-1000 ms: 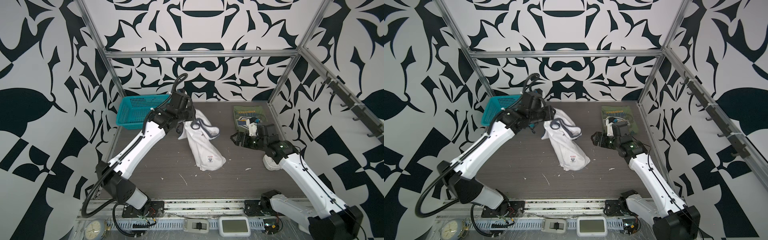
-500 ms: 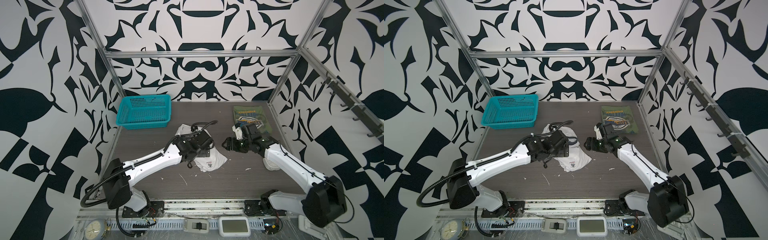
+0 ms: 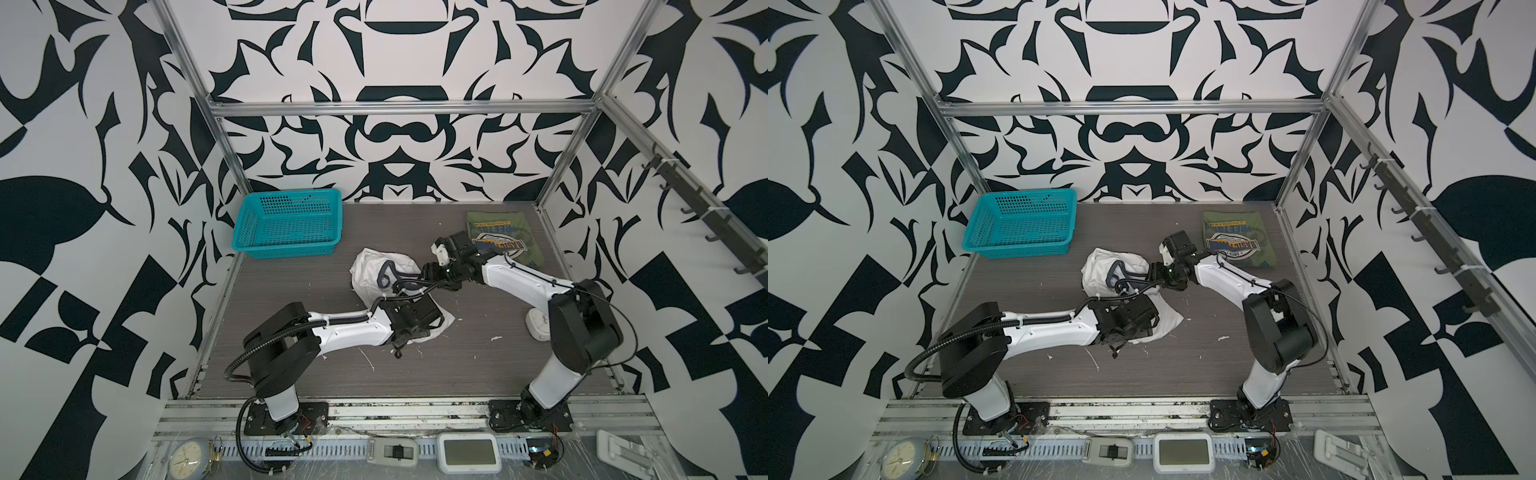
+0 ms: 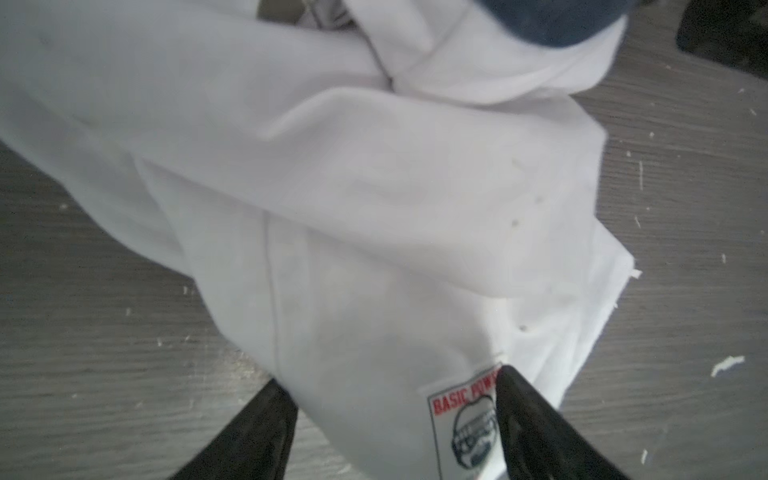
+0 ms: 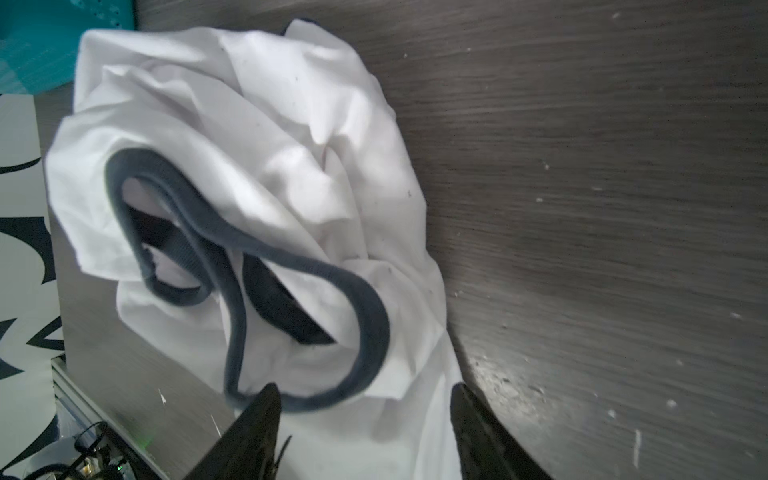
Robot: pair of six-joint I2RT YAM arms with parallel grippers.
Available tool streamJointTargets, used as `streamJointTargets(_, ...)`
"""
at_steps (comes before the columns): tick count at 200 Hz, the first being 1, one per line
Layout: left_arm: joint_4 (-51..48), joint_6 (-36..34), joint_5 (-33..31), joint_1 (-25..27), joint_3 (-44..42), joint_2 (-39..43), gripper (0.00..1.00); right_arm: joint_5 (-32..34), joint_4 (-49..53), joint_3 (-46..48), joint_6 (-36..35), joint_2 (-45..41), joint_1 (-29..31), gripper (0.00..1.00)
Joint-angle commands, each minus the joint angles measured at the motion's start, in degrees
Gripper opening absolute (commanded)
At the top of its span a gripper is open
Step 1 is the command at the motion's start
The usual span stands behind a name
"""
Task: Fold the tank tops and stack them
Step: 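Grasp the white tank top with both grippers and spread it flat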
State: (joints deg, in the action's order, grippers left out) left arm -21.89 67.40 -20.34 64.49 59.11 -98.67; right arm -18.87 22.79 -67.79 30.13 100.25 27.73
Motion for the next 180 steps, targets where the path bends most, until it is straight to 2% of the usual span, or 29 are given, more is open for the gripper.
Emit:
streamJointTargets(1,2.72,4.18,-0.33,-0.11,-2.67,1.31,0.56,0.44,0.09,-3.71,0.38,2.12,1.28,0.53)
streamJointTargets(28,1.29,3.30,-2.48,-0.38,-4.33,4.59,0.34,2.64,0.85,-5.33,0.11,3.85,1.44,0.18)
streamJointTargets(46,-1.93,1.68,-6.33,-0.42,-4.97,8.18,0.18,7.06,4.28,-7.27,-1.27,3.13,1.45,0.00)
streamJointTargets(67,-11.46,1.17,-14.93,-0.78,-4.68,13.36,0.00,12.28,7.02,-7.56,-3.40,-1.09,0.49,0.00)
streamJointTargets(108,-23.16,-3.73,-24.65,-4.49,-4.54,25.10,0.00,18.90,12.63,-6.23,-6.14,-15.29,-4.20,0.00)
streamJointTargets(149,-30.21,-10.01,-33.62,-6.07,-1.82,42.17,0.00,21.81,20.93,-7.19,-9.15,-30.65,-8.08,0.00)
streamJointTargets(166,-29.85,-13.42,-34.32,-8.39,-1.31,48.19,0.00,23.40,23.80,-8.29,-9.87,-34.94,-8.36,0.00)
streamJointTargets(180,-27.50,-17.23,-32.54,-11.74,-1.76,51.35,0.00,23.88,24.57,-8.26,-9.70,-36.95,-8.65,0.00)
